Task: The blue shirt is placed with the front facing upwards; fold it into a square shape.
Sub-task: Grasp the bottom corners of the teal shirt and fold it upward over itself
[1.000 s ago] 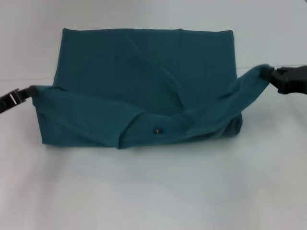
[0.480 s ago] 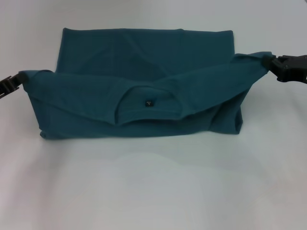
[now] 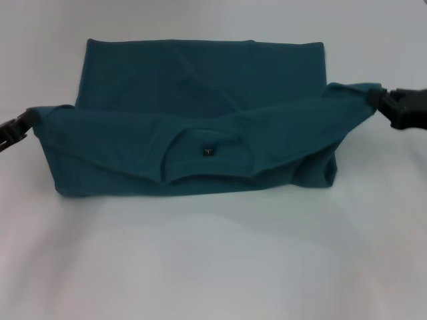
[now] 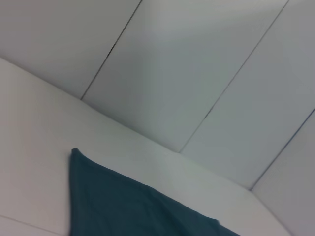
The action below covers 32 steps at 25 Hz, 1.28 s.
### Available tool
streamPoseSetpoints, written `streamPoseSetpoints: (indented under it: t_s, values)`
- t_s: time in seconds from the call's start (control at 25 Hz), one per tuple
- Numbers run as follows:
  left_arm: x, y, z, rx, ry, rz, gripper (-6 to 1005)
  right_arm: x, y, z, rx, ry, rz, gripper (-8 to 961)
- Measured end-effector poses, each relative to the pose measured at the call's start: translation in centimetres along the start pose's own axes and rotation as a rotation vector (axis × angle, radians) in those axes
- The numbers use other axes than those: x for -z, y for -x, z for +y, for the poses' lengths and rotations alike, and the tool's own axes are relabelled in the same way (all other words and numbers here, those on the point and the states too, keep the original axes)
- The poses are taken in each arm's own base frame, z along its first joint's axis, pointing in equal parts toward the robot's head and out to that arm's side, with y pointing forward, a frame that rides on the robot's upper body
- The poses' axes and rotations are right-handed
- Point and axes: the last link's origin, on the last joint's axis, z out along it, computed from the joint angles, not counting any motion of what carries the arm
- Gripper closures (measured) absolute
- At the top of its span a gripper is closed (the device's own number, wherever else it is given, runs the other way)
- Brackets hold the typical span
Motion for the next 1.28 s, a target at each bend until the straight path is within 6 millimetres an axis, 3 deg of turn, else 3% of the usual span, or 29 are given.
streamPoseSetpoints:
  t_s: [0.48, 0.96, 1.28]
  values:
    - [6.3, 2.2, -0.8, 0.017, 0.110, 0.039, 970, 7.1, -3.3, 1.0, -0.063, 0.037, -0.080, 939]
    - [11.7, 6.0, 0.0, -0.083, 0.215, 0.159, 969, 9.8, -5.5, 3.3, -0.028, 0.129, -0.122, 939]
    - [14.2, 7.2, 0.6, -0.119, 0.257, 0.188, 968, 12.6, -6.6, 3.8, -0.028, 0.110, -0.166, 939]
